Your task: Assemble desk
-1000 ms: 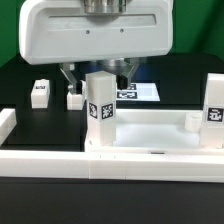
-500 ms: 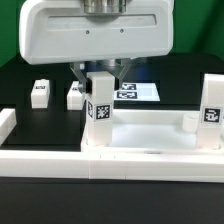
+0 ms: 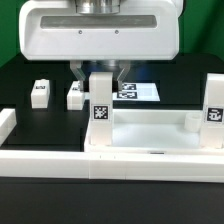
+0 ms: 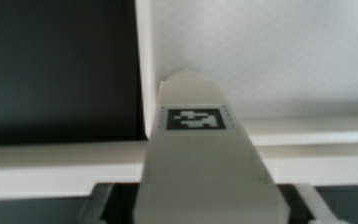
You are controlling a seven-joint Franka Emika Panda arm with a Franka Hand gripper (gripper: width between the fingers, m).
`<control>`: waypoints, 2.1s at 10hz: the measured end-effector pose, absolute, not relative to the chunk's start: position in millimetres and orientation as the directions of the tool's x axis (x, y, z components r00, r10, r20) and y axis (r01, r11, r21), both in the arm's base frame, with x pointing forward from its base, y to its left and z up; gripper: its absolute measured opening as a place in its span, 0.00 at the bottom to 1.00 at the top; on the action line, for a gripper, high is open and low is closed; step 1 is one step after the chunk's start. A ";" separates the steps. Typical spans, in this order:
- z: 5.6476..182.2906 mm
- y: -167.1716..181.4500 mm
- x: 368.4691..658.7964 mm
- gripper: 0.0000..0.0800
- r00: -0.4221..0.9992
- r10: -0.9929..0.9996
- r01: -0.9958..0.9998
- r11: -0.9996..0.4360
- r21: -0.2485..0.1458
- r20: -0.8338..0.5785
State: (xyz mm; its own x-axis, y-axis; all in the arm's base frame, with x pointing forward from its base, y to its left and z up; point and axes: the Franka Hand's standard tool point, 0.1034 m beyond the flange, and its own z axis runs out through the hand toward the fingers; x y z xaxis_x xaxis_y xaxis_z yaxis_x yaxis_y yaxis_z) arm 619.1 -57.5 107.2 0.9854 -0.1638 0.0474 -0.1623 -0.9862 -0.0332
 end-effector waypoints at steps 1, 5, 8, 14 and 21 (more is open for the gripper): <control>107.2 -57.8 619.1 0.36 0.967 -0.251 -0.249 -0.968 -0.044 0.044; 107.1 -58.3 618.5 0.36 0.798 -0.602 -0.600 -0.797 -0.071 0.015; 107.0 -57.1 618.5 0.36 0.645 -0.764 -0.762 -0.643 -0.072 -0.002; 107.9 -55.6 619.2 0.80 0.742 -0.671 -0.669 -0.740 -0.067 0.007; 106.9 -56.3 618.4 0.81 0.972 -0.231 -0.228 -0.972 -0.054 0.038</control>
Offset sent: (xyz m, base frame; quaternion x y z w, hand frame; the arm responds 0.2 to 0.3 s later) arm -0.0045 0.0021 -0.0046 -0.0020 -0.0300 0.2674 0.9631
